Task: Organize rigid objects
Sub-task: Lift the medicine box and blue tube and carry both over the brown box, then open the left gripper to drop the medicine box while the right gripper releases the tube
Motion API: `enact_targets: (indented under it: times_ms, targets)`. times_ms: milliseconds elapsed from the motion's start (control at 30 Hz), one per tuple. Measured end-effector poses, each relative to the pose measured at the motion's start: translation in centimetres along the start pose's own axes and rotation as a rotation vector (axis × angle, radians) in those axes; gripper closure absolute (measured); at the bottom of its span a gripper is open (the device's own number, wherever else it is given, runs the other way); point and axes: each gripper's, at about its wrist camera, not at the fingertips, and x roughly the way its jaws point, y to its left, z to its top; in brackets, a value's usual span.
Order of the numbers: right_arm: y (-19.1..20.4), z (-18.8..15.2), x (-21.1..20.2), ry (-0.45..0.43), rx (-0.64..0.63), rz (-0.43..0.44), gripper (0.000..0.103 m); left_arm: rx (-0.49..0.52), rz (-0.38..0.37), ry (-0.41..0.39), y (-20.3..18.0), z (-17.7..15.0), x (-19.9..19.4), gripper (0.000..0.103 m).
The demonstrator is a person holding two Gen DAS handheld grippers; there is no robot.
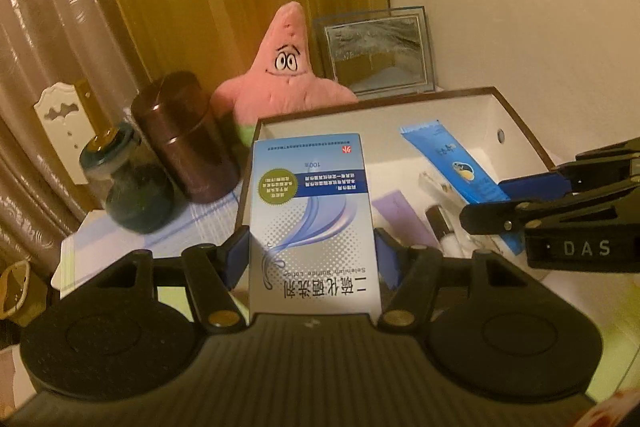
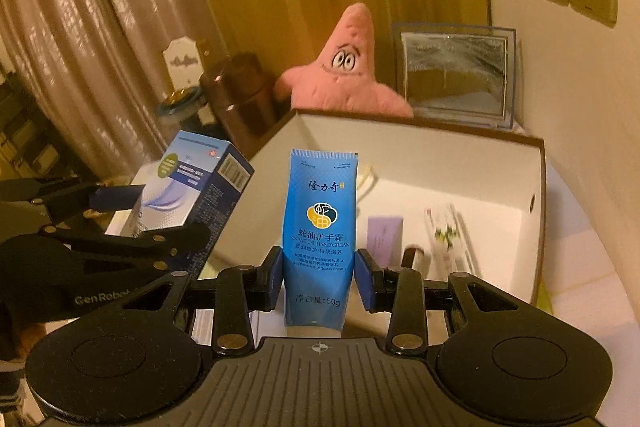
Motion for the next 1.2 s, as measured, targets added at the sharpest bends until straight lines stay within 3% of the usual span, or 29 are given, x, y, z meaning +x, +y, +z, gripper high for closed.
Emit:
enact_targets:
  times_ms: [400, 767, 1200]
  targets:
    - [-2.2, 3.3, 5.0, 0.033, 0.046, -0.037, 0.065, 0.038, -0.016, 0.045, 1.3, 3.8, 6.3, 0.04]
    - [-4.3, 3.5, 9.8, 0.113, 0.112, -0.063, 0.065, 0.06, -0.025, 0.127, 2.1, 4.2, 11.9, 0.04]
    - [-5.0, 3.9, 12.4, 0.142, 0.138, -0.073, 0.065, 0.057, -0.034, 0.178, 2.6, 4.3, 15.8, 0.039]
